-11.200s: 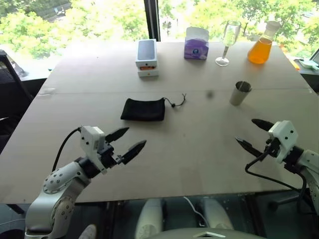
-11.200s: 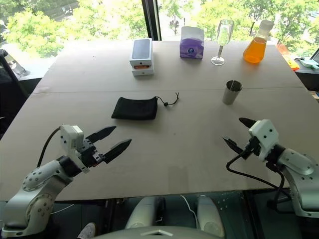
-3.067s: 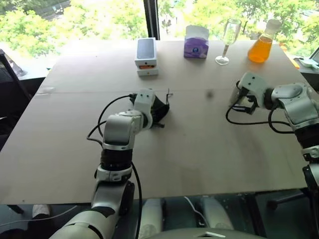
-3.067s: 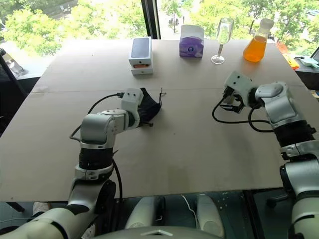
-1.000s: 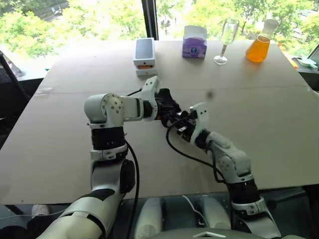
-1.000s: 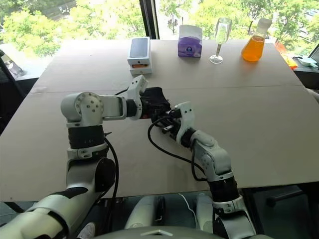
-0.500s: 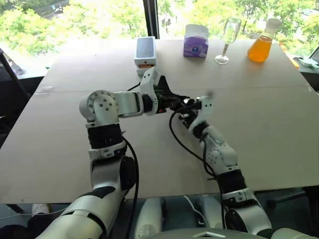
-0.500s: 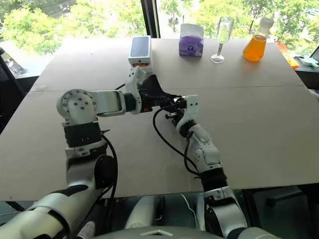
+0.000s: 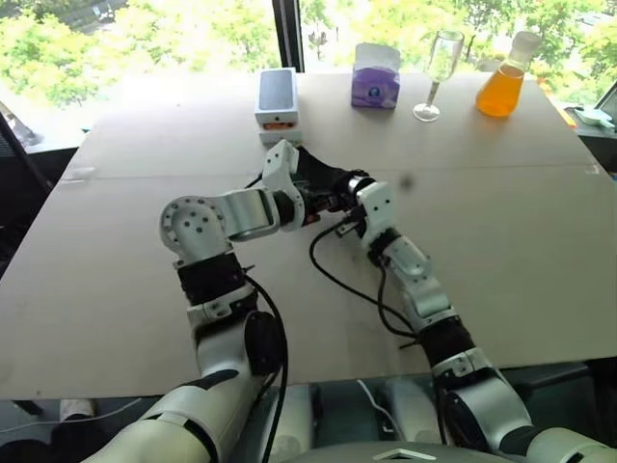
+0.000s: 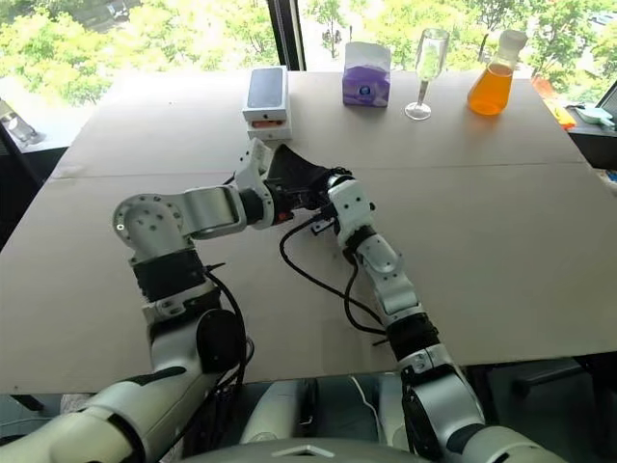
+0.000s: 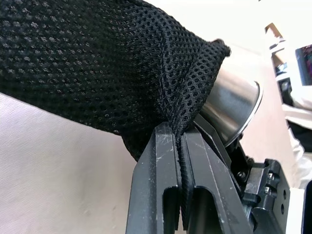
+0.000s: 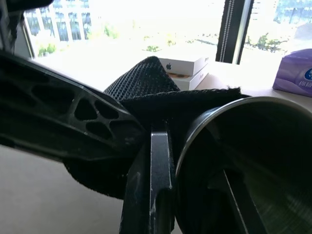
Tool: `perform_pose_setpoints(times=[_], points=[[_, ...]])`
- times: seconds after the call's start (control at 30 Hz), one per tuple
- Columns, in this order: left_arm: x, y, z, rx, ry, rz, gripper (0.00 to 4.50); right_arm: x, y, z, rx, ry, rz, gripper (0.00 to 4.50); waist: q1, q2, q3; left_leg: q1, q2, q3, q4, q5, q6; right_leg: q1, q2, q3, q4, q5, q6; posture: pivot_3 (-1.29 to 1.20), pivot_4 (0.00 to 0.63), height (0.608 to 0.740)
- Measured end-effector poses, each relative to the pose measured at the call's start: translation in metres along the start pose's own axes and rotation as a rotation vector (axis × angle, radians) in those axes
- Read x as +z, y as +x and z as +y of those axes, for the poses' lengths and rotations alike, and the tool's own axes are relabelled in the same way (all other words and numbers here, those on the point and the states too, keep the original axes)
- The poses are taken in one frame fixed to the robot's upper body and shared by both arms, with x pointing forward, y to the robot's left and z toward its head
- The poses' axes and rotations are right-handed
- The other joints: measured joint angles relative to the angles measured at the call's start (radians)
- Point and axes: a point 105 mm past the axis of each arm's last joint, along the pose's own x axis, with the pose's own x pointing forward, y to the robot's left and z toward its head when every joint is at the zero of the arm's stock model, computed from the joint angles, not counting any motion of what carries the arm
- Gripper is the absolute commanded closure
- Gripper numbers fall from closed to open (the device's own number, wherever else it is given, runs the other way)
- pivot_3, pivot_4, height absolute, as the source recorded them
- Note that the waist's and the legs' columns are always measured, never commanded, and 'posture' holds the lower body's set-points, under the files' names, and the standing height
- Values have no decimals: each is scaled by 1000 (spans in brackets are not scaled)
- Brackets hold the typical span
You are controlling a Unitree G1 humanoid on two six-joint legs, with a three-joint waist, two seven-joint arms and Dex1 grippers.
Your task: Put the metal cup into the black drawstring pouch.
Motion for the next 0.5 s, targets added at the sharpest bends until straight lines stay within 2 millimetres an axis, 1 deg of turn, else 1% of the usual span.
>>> perform_pose_setpoints(times=[0.07,0.13,0.17,0.2,0.27,0.37,0.43,0.5], points=[[0,0,-2,-9,-8,-11,4500,1,1,-1,0,14,-4,4491,0,0,0,0,0,0,0,0,0,0,0,0,0,0,0,0,150,740],[-1,-1,-1,-14,-49,-37,4500,1,2,-1,14,-23,-2,4491,0,0,0,0,-1,0,0,0,0,0,0,0,0,0,0,0,150,740],[-2,-2,-1,-19,-63,-42,4500,3,2,0,38,-95,-6,4491,0,0,0,0,-1,0,0,0,0,0,0,0,0,0,0,0,150,740],[-2,-2,-1,-22,-70,-44,4500,3,2,0,49,-117,-6,4491,0,0,0,0,-1,0,0,0,0,0,0,0,0,0,0,0,150,740],[-2,-3,0,-20,-75,-43,4500,2,1,2,75,-105,-4,4491,0,0,0,0,-1,0,0,0,0,0,0,0,0,0,0,0,150,740],[0,-7,4,-12,-51,-32,4500,-3,-7,6,106,54,20,4491,0,0,0,-1,0,0,0,0,0,0,1,0,0,0,0,0,150,740],[3,-10,4,-15,-30,-36,4500,-2,-9,6,111,211,26,4491,-3,0,0,0,0,0,0,0,0,0,1,0,0,0,0,0,150,740],[8,-14,-1,-51,8,-42,4500,-4,-11,16,171,294,50,4491,-4,0,0,0,0,0,0,0,0,0,1,0,0,0,0,0,150,740]])
